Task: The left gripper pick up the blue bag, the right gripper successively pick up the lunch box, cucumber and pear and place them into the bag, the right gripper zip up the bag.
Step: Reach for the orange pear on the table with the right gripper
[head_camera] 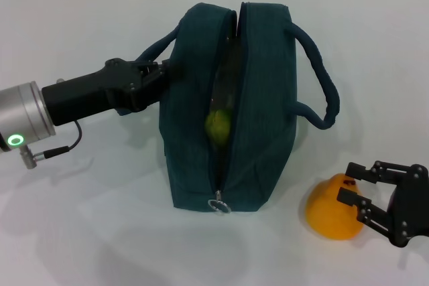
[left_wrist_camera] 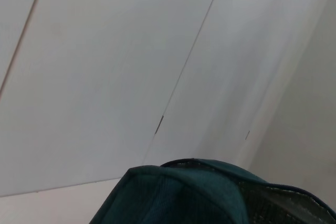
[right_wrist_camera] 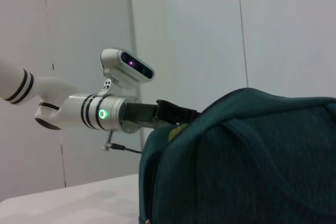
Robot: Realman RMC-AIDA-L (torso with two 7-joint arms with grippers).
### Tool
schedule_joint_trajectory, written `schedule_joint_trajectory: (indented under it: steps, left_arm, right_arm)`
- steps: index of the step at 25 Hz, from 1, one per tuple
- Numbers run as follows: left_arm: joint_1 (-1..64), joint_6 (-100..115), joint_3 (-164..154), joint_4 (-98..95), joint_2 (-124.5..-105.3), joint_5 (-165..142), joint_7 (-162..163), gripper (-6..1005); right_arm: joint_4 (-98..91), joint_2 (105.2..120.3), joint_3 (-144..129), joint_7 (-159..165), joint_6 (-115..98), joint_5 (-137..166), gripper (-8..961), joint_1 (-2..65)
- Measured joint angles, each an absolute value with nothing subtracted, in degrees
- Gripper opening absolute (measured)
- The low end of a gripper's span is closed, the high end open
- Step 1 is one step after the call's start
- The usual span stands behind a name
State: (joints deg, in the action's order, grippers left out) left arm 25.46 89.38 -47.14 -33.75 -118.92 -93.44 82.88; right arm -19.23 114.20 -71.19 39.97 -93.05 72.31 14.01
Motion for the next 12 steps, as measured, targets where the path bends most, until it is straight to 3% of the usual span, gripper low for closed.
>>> schedule_joint_trajectory:
  steps: [12]
  left_arm:
    - [25.71,88.09,-47.19,-33.75,-119.00,-93.44,82.88,40]
  right_arm:
    - [-19.07,114.57,-71.30,39.97,-90.68,72.33,361,14.67]
